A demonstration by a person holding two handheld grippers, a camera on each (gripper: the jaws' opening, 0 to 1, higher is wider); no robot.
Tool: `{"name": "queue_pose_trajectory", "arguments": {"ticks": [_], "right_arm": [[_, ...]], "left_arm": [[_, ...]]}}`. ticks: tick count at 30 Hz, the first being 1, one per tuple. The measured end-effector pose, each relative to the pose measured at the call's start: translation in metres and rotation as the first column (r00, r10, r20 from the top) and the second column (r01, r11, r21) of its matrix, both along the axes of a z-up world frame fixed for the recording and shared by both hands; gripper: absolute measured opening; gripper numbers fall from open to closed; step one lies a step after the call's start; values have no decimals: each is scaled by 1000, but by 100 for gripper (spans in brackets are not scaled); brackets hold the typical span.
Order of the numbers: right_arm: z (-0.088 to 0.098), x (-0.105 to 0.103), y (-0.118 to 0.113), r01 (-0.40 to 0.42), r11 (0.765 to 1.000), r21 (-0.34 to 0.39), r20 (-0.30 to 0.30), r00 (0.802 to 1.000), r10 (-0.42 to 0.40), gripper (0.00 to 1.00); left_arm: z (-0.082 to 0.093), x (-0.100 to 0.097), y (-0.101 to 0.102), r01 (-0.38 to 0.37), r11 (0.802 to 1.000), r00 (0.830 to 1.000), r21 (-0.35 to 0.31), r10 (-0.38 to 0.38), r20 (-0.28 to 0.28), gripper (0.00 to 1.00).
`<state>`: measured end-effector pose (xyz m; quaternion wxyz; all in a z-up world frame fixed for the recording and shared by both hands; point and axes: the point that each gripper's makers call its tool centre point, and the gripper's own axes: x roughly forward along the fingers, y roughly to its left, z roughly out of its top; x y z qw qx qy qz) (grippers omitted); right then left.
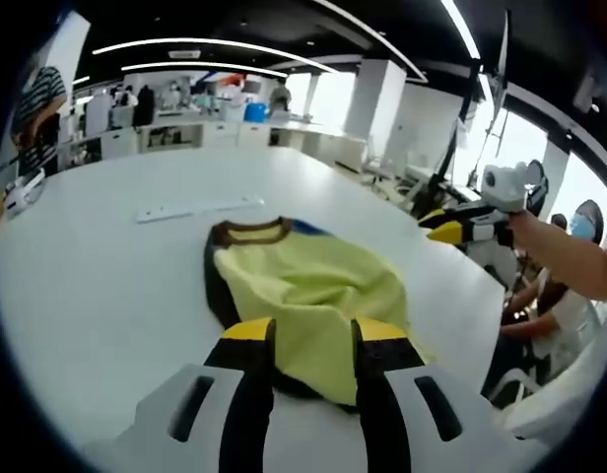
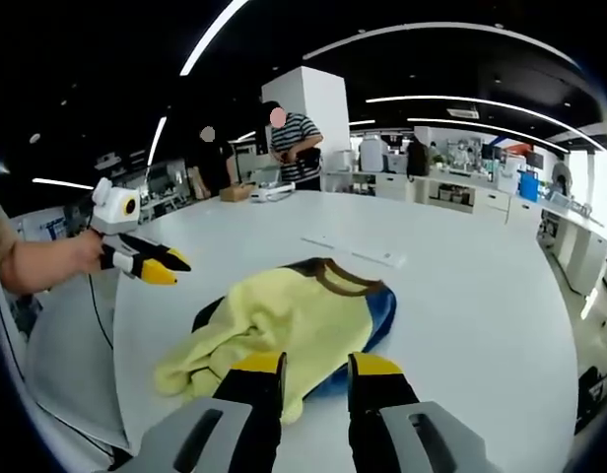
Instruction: Fold the garment on the visible template until the final outline fits inside the template.
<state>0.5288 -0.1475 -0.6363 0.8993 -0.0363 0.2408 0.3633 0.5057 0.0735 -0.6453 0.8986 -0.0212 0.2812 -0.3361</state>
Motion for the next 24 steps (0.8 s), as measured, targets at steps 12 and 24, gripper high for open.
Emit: {"name": "queue_pose_trajectory", "arguments": {"ticks": [12, 24], "right_arm": [[-21, -21, 0, -14, 1000, -1, -41, 999, 14, 19], [-49, -37, 6, -27, 1000, 0, -95, 995, 27, 17]], "left_arm": [[-19, -24, 2, -9, 1000, 999, -10, 8, -43, 27], [-46, -46, -3, 22, 1000, 995, 7, -21, -101, 25]]}}
